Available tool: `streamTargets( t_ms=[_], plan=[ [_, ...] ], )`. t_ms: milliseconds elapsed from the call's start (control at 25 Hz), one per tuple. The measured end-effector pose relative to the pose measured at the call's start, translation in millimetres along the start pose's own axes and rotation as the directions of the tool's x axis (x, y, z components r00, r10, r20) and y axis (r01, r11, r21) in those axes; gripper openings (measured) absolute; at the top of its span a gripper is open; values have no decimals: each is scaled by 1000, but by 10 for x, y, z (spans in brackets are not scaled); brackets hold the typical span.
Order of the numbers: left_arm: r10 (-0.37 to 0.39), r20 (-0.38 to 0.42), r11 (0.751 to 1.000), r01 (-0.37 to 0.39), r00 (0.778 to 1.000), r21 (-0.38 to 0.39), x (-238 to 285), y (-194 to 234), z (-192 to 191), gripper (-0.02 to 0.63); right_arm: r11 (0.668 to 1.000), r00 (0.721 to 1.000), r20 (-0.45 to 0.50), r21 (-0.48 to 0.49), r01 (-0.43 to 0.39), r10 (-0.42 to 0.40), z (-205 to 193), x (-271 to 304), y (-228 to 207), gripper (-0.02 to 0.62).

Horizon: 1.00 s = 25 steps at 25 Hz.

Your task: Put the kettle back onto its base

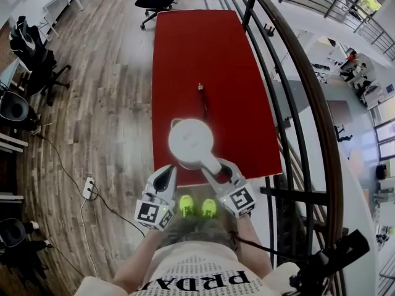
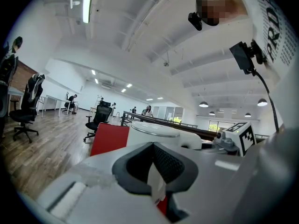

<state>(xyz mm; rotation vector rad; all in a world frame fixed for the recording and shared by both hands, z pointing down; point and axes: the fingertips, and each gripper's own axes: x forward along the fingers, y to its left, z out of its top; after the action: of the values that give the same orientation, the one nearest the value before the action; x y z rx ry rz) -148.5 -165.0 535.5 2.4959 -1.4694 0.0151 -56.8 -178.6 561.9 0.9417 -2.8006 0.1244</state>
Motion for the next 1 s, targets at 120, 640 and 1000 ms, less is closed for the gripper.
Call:
streamTargets(
  t_ms=[120, 640, 1000],
  plan=[
    [7, -1, 1000, -7, 1000, 1, -19, 5, -8, -9, 999, 999, 17, 21, 42, -42, 44, 45, 33, 123],
    [27, -9, 1000, -27, 1000, -12, -118, 14, -71, -9, 990, 989, 72, 76, 120, -126, 224, 162, 20, 121],
    [24, -11, 1000, -25, 1000, -8, -152, 42, -133, -9, 995, 992, 87, 13, 96, -96, 54, 35, 136, 121]
  ],
)
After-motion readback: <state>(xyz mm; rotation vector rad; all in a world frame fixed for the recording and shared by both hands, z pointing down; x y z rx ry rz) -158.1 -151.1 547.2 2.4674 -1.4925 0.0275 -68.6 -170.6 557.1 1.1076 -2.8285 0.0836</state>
